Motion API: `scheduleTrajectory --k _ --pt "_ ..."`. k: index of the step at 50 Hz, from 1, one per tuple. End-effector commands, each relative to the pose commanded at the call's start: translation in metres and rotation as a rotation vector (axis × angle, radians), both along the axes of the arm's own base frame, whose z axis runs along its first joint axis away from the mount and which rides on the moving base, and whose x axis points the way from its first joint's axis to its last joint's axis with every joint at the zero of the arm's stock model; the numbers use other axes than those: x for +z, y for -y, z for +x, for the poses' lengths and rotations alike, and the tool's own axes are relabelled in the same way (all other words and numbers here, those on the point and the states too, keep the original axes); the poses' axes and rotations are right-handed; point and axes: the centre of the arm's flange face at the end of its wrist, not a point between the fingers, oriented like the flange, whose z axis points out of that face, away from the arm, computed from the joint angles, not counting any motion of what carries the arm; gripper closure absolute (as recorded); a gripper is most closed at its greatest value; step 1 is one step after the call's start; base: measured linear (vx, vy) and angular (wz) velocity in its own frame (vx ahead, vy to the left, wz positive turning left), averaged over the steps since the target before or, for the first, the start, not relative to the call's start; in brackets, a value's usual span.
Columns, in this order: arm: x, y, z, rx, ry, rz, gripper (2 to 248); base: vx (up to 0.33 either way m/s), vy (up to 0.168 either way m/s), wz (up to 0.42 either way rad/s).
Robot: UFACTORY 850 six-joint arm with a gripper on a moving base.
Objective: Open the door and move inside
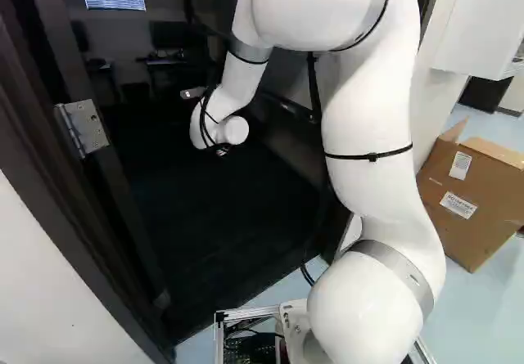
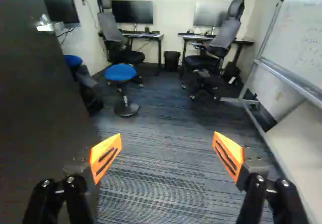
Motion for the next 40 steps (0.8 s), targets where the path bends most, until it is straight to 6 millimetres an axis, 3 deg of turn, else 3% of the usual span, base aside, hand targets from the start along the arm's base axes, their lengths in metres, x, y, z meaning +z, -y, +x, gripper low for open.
scheduleTrajectory --k 40 --pt "0.004 0.070 -0.013 -0.155 -0.032 0.019 3 0.000 0.000 0.000"
